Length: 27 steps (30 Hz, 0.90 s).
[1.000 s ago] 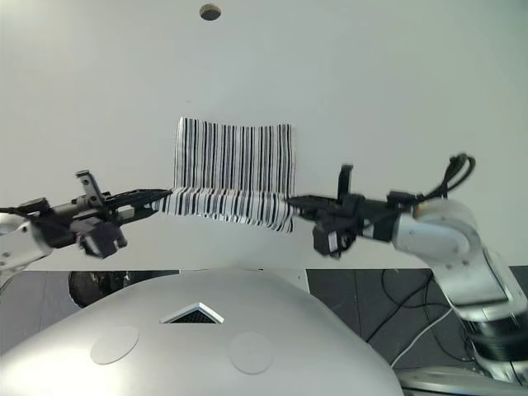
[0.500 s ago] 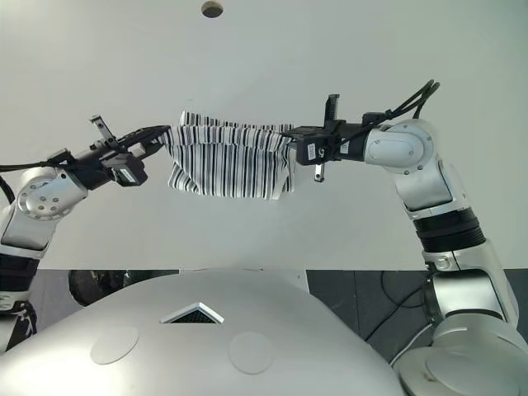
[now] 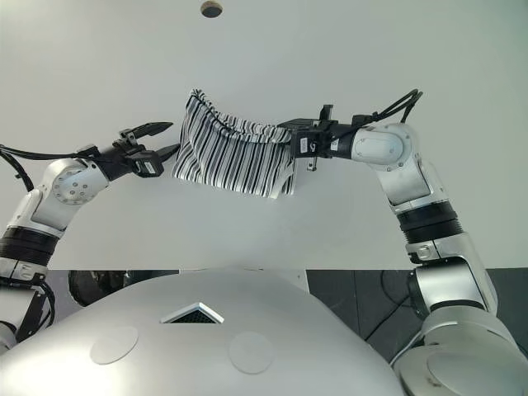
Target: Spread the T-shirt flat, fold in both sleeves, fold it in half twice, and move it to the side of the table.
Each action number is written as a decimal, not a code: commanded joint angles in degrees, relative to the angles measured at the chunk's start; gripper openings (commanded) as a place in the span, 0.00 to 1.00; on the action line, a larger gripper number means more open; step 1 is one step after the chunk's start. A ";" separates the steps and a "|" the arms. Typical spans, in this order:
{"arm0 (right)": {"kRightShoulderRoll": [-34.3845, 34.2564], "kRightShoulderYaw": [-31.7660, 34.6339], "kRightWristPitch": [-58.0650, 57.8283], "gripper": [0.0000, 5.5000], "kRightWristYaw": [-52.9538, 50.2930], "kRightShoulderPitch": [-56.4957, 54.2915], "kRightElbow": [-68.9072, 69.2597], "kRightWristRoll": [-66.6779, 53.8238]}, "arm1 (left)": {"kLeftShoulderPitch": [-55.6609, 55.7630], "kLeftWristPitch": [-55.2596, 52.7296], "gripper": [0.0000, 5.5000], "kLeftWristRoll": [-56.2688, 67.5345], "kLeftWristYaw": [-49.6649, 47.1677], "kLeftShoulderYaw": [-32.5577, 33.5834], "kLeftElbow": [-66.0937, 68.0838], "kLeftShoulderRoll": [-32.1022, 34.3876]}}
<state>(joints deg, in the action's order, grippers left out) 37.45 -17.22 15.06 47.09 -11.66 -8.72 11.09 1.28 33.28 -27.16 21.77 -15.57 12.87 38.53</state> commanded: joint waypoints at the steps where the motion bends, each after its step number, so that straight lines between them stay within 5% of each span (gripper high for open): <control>1: -3.63 6.94 -8.04 0.28 -6.72 -3.75 -3.73 -3.73 | -1.80 0.14 0.57 -1.52 -1.14 -0.94 0.32 -0.25; 10: -8.54 9.58 -14.26 0.28 -11.81 -2.66 -0.93 -6.82 | -4.26 1.11 0.84 -1.96 -2.93 -1.79 -2.15 -0.19; 18: -14.63 2.40 -16.79 0.28 3.67 2.67 13.99 -24.43 | -6.07 -0.34 0.84 4.19 -7.63 3.47 -5.52 -4.41; 27: -16.86 -4.51 -14.23 0.28 11.59 -7.22 -8.35 -18.65 | -8.50 1.87 0.84 2.56 -5.77 1.92 -6.77 -3.01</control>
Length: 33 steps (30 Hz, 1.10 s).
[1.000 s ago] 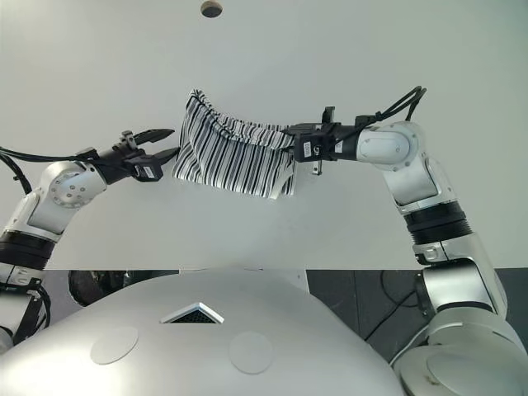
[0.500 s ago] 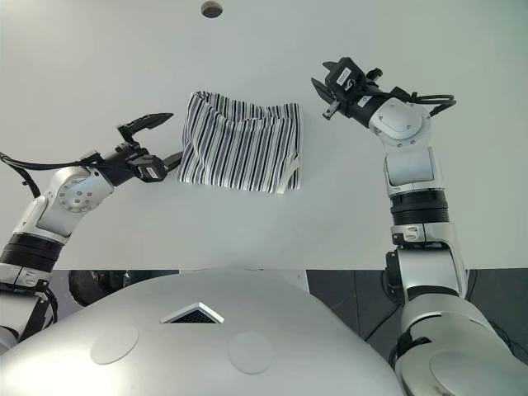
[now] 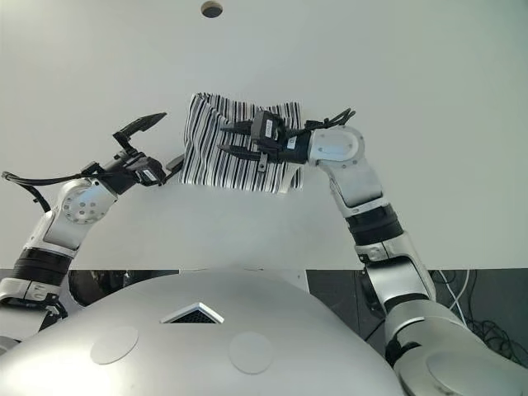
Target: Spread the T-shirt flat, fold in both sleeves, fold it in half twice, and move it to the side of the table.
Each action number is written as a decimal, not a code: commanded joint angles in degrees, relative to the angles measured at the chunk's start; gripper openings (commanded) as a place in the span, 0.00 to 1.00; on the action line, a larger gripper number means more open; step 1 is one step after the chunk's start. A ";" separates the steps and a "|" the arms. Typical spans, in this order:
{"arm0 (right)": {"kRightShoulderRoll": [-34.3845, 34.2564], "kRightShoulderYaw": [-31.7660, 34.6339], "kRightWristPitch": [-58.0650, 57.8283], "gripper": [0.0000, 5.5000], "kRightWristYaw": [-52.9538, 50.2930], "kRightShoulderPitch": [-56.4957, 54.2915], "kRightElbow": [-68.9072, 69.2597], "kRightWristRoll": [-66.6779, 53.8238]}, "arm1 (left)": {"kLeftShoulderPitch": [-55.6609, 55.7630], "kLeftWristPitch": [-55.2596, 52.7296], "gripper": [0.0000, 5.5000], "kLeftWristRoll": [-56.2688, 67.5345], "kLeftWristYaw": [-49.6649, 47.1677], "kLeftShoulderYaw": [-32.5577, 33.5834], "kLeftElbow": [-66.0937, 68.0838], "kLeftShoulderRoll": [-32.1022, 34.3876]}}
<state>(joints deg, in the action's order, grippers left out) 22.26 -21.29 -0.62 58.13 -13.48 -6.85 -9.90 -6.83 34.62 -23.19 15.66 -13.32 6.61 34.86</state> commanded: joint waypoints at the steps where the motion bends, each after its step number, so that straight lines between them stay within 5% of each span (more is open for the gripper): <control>1: -2.61 -0.31 2.67 0.28 -0.14 -7.70 -16.76 3.76 | -0.65 0.63 0.84 -2.04 0.40 -0.58 -0.56 0.88; 9: -3.97 0.25 12.26 0.28 -8.54 -17.40 -55.72 12.58 | -3.04 1.47 0.84 -3.05 0.52 0.35 -2.57 2.81; 13: -1.00 -0.34 18.85 0.28 -7.59 -14.53 -58.61 14.46 | 0.28 -2.64 0.84 2.79 -7.46 11.61 -6.10 -0.33; 17: 7.80 9.51 16.20 0.28 -19.91 -14.98 -65.78 8.91 | 1.66 -6.87 0.84 10.38 -13.61 22.42 -10.26 -4.11; 23: 16.56 22.22 8.76 0.28 -47.63 -10.29 -71.86 5.62 | -0.71 -4.70 0.84 6.27 -13.84 19.99 -13.00 -7.00; 33: 14.34 24.63 12.86 0.28 -57.17 -13.32 -70.48 11.12 | -3.08 -2.80 0.84 5.02 -13.94 21.38 -13.17 -7.02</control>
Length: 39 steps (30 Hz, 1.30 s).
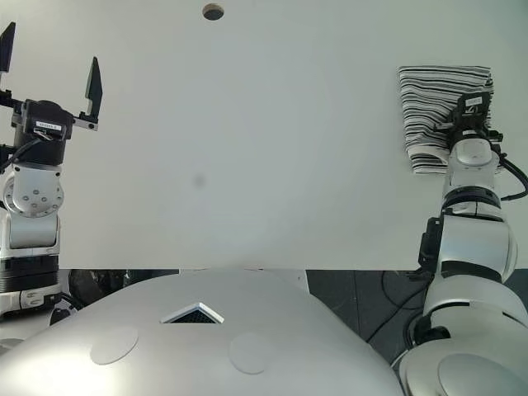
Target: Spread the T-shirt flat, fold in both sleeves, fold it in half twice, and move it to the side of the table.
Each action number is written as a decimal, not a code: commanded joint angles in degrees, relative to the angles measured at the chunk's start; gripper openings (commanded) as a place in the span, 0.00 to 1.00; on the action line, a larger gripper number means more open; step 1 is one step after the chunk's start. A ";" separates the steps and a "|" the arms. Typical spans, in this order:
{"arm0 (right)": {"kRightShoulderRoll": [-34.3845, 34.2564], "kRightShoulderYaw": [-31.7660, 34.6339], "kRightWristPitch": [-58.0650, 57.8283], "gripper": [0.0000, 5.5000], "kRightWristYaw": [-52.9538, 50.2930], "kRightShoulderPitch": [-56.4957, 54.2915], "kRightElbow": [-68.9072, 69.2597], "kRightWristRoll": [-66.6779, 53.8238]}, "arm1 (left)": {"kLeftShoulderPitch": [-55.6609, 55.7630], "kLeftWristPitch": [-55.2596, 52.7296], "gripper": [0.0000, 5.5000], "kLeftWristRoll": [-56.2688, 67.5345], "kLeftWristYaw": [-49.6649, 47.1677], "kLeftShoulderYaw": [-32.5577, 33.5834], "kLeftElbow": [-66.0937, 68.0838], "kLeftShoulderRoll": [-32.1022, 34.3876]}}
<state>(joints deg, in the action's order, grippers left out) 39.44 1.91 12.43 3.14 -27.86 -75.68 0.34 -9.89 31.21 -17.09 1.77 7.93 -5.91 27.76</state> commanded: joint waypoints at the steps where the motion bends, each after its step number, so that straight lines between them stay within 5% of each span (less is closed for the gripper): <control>1: -0.94 3.18 4.55 0.28 -7.28 0.17 -0.18 0.43 | 0.37 0.90 0.84 -0.53 -0.19 0.14 -0.47 -0.32; 3: 2.23 7.58 15.23 0.28 -16.52 -0.13 4.57 -0.76 | 1.35 1.06 0.84 1.04 -0.48 0.38 -0.47 -1.24; 6: -2.59 14.96 22.92 0.28 -26.02 10.30 46.99 3.48 | 2.95 -0.37 0.84 4.90 -2.83 1.59 -3.10 -5.30; 9: -14.11 4.97 16.40 0.28 -23.96 14.96 72.77 3.28 | 2.55 -1.47 0.84 6.04 -4.60 -0.70 -5.19 -10.90; 11: -22.91 -7.26 16.53 0.28 -19.98 17.07 72.75 4.52 | 2.59 -0.02 0.84 5.18 -5.66 -5.08 -4.60 -16.14; 15: -29.87 -16.14 17.84 0.28 -16.07 23.63 72.09 6.56 | 4.94 3.69 0.84 0.96 -8.70 -6.86 -1.40 -20.70; 39: -36.49 -11.38 26.01 0.28 -10.35 25.64 76.36 9.70 | 6.97 12.49 0.84 -1.90 -11.10 -10.62 2.46 -23.40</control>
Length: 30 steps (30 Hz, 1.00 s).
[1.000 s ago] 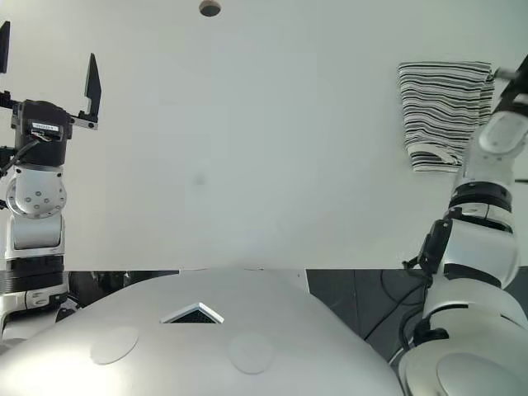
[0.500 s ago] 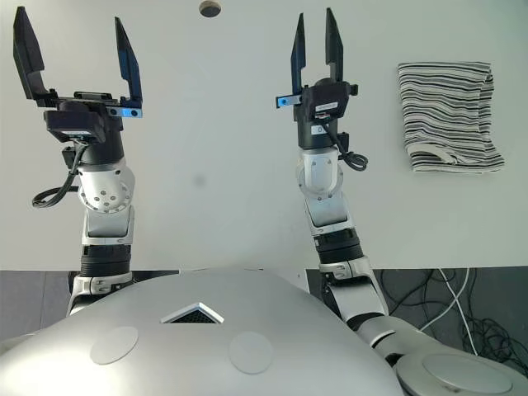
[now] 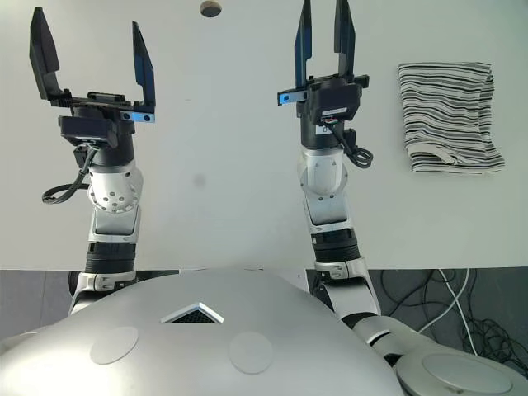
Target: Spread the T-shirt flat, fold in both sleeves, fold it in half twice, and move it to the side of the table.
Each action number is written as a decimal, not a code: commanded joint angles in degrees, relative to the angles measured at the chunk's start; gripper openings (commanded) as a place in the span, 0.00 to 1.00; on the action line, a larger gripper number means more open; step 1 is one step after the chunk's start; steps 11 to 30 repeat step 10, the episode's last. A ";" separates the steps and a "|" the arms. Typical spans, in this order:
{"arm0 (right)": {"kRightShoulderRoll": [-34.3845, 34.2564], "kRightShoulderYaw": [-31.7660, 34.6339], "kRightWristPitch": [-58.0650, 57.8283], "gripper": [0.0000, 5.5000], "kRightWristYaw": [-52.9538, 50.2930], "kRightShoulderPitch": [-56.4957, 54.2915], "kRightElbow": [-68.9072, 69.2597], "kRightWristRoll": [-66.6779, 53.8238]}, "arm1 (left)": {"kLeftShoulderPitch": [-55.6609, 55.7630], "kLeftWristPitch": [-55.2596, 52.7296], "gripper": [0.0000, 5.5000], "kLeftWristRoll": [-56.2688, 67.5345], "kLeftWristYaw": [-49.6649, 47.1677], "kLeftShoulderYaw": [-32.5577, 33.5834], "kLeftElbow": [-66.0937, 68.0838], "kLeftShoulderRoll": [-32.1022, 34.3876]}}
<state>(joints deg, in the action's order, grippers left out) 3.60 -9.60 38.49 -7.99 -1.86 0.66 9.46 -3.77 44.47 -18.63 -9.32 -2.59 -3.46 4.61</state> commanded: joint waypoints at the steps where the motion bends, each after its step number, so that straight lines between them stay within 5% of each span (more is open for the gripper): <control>1: -0.78 0.13 -0.01 0.28 0.86 -0.28 0.14 0.72 | 0.93 -0.85 0.84 -0.40 -0.05 -0.05 -0.15 -0.26; 30: -2.17 0.48 0.08 0.28 0.46 -0.08 0.06 3.00 | 0.78 -1.28 0.84 1.20 0.58 0.34 -0.79 0.26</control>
